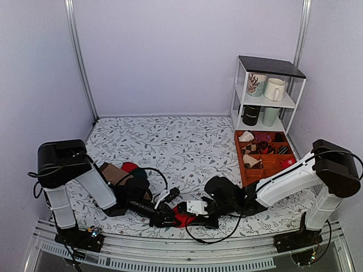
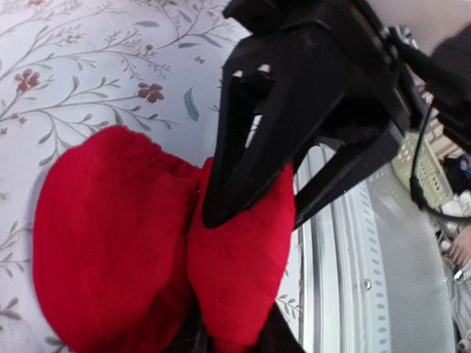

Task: Roll the socks
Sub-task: Roll a pair of socks at the center of the board.

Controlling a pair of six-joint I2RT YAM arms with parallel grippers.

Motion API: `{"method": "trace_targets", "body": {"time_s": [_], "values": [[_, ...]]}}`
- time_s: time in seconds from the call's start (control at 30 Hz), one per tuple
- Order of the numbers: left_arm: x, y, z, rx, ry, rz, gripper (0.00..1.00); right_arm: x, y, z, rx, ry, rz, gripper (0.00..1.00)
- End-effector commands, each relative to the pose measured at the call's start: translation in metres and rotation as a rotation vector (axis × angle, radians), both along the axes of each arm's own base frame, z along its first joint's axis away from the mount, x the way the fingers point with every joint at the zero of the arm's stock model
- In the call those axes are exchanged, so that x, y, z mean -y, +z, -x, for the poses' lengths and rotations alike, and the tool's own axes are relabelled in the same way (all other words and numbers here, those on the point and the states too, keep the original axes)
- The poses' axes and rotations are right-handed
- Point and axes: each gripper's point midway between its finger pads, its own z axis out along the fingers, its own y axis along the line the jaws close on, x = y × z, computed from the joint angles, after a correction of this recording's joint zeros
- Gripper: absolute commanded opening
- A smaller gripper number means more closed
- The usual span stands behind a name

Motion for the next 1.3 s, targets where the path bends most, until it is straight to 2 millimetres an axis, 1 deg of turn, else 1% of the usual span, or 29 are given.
{"method": "trace_targets", "body": {"time_s": [0.0,0.07,0.13,0.17,0.23,0.27,0.33,0.4,0.5,0.6,0.7,0.9,1.07,1.17,1.2,1.27], "values": [[-0.047,-0.044,0.006,-0.018,0.095,-0.276,0.33,0.014,-0.035,0.033,-0.294,0.015,0.121,0.22],[-0.042,-0.017,-0.008,0.112,0.12,-0.228,0.42,0.02,-0.042,0.042,-0.396,0.004,0.147,0.22],[-0.038,0.013,-0.018,0.259,0.131,-0.176,0.56,0.025,-0.047,0.045,-0.473,-0.014,0.171,0.22],[-0.036,0.028,-0.02,0.328,0.13,-0.143,0.63,0.027,-0.049,0.046,-0.51,-0.026,0.183,0.22],[-0.035,0.05,-0.02,0.442,0.119,-0.091,0.67,0.028,-0.049,0.048,-0.575,-0.035,0.195,0.22],[-0.035,0.058,-0.019,0.483,0.111,-0.068,0.68,0.03,-0.051,0.046,-0.606,-0.047,0.205,0.22],[-0.032,0.068,-0.014,0.537,0.086,-0.029,0.68,0.033,-0.055,0.044,-0.675,-0.079,0.233,0.22],[-0.03,0.068,-0.01,0.552,0.062,-0.016,0.68,0.034,-0.058,0.038,-0.707,-0.118,0.259,0.22],[-0.025,0.063,0.002,0.549,0.016,-0.008,0.68,0.037,-0.066,0.03,-0.752,-0.175,0.299,0.22],[-0.022,0.053,0.015,0.531,-0.014,-0.02,0.66,0.042,-0.077,0.026,-0.775,-0.22,0.352,0.21],[-0.02,0.039,0.021,0.513,-0.023,-0.047,0.65,0.045,-0.083,0.025,-0.783,-0.235,0.384,0.21],[-0.012,0.031,0.02,0.511,-0.005,-0.056,0.61,0.045,-0.083,0.025,-0.785,-0.24,0.394,0.21],[-0.009,0.026,0.016,0.522,0.009,-0.067,0.6,0.047,-0.085,0.027,-0.791,-0.243,0.406,0.21],[-0.008,0.016,0.014,0.517,0.002,-0.101,0.58,0.047,-0.085,0.027,-0.796,-0.241,0.408,0.21],[-0.008,0.012,0.014,0.512,-0.001,-0.112,0.57,0.047,-0.085,0.027,-0.797,-0.241,0.408,0.21],[-0.007,0.007,0.016,0.501,-0.009,-0.122,0.5,0.047,-0.086,0.028,-0.799,-0.24,0.409,0.21]]}}
